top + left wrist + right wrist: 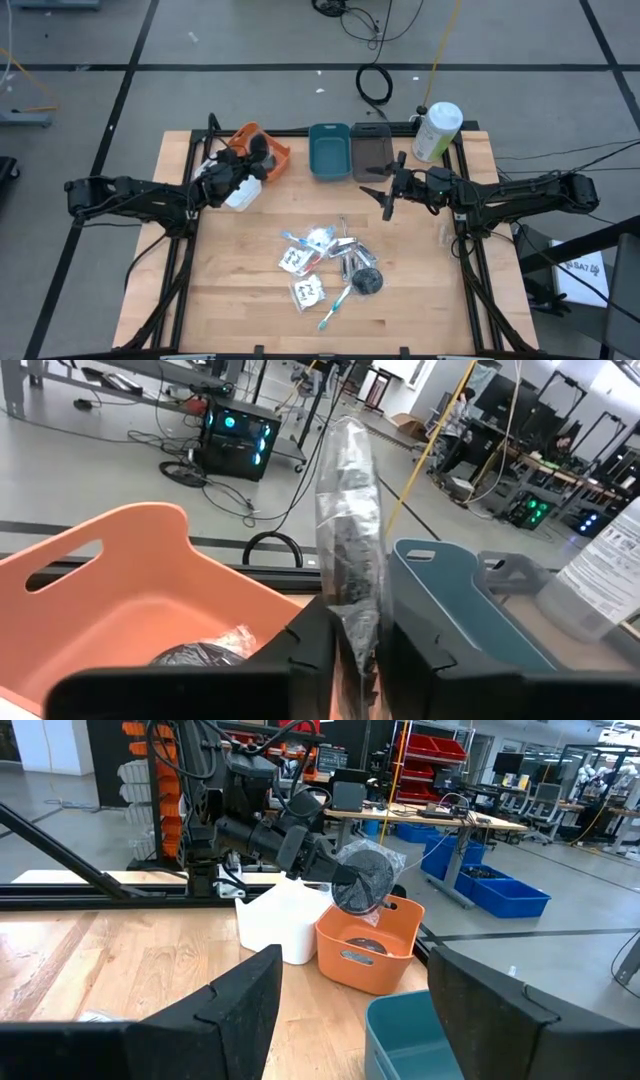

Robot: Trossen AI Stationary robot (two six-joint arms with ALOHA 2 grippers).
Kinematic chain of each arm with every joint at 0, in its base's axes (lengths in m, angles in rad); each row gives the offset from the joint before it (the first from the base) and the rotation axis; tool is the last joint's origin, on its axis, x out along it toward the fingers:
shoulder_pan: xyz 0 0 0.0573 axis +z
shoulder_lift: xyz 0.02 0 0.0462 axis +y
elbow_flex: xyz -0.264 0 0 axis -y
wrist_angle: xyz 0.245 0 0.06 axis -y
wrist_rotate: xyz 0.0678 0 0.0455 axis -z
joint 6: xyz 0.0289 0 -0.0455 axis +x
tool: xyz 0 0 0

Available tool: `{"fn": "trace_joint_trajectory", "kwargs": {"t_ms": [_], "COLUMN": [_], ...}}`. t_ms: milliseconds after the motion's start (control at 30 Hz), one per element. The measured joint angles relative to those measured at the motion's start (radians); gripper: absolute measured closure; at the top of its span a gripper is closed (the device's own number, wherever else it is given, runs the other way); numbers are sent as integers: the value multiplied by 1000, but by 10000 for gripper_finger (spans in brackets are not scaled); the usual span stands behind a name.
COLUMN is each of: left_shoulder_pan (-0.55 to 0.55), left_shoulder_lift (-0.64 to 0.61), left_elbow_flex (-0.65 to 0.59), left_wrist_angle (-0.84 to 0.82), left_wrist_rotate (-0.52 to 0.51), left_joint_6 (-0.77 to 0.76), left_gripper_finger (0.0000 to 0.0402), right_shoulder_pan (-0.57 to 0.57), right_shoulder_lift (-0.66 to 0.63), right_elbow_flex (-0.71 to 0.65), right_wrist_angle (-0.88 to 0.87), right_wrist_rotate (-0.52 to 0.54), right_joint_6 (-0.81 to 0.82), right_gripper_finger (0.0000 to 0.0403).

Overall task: Pick & Place Travel size toiletries
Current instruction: Put the top black hairbrush into the orange bin, then put the black hairbrush into the orange bin

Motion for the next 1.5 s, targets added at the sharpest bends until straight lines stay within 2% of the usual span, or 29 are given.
{"fn": "trace_joint_trajectory", "kwargs": {"t_ms": [600, 1000, 1200, 1367, 1500], "left_shoulder_pan": [0, 0, 0, -15, -52], "left_shoulder_lift": [0, 0, 0, 0, 0], "left_elbow_flex": [0, 0, 0, 1, 5], "left_wrist_angle": [-1, 0, 92, 212, 244], "left_wrist_rotate": [-11, 1, 139, 299, 431], "left_joint_6": [3, 2, 34, 168, 253], "left_gripper_finger": [186, 136, 133, 133, 133], "right_shoulder_pan": [0, 0, 0, 0, 0], "right_shoulder_lift": [0, 0, 0, 0, 0], "right_elbow_flex": [0, 0, 0, 0, 0], "right_wrist_angle": [-8, -7, -8, -8, -8], "right_wrist_rotate": [0, 0, 0, 0, 0], "right_joint_6": [0, 0, 0, 0, 0], "right_gripper_finger": [165, 165, 165, 165, 165]}}
